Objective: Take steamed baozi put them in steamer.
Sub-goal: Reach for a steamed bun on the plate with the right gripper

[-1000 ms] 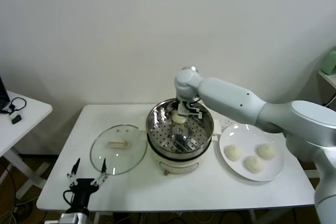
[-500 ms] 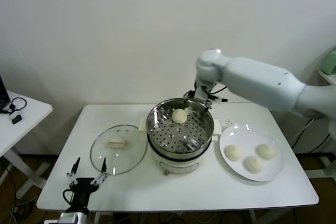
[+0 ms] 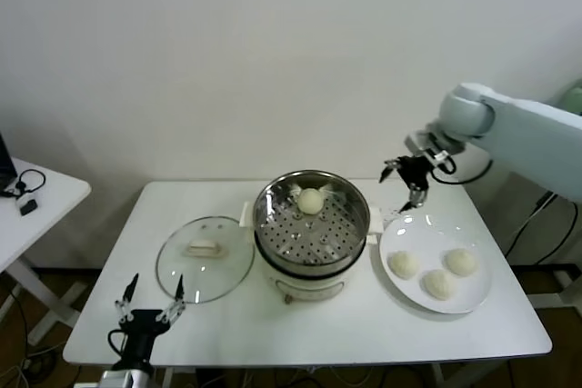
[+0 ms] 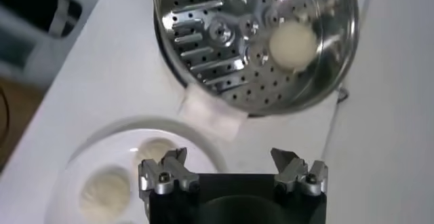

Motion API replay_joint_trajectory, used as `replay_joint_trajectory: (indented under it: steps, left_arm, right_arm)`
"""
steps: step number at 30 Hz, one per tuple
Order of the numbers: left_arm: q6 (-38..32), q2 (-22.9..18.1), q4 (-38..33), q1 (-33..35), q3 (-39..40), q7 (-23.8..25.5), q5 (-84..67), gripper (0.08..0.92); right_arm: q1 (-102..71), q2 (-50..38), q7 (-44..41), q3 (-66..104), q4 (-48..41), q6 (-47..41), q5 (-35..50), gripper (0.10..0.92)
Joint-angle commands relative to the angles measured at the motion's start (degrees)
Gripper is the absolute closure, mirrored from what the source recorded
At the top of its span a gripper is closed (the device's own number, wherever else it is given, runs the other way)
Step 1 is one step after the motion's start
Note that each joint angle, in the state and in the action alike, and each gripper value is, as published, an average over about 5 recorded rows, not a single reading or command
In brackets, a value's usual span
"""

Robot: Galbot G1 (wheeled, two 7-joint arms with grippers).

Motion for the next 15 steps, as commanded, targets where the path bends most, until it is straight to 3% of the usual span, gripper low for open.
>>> replay_joint_trajectory:
  steps: [1,6,15]
  left_arm:
    - [-0.2,0.0,0.4,0.1,0.1,0.0,0.1,0.177]
    - [-0.2,-0.2,0.2,0.4,0.2,0.0,0.5,0.177]
    - [-0.1,-0.3,0.4,0.5,0.6,0.0,1.0,0.177]
  right_arm:
    - [-17.8,-5.6,1.1,11.2,-1.9,-6.3,-4.5,0.203]
    - [-23.6,-2.5,0.8,14.2,-4.5,-5.2,-10.0,0.203]
    - [-25.3,1.0,0.2,14.0,-7.8,-4.2,-12.2,0.203]
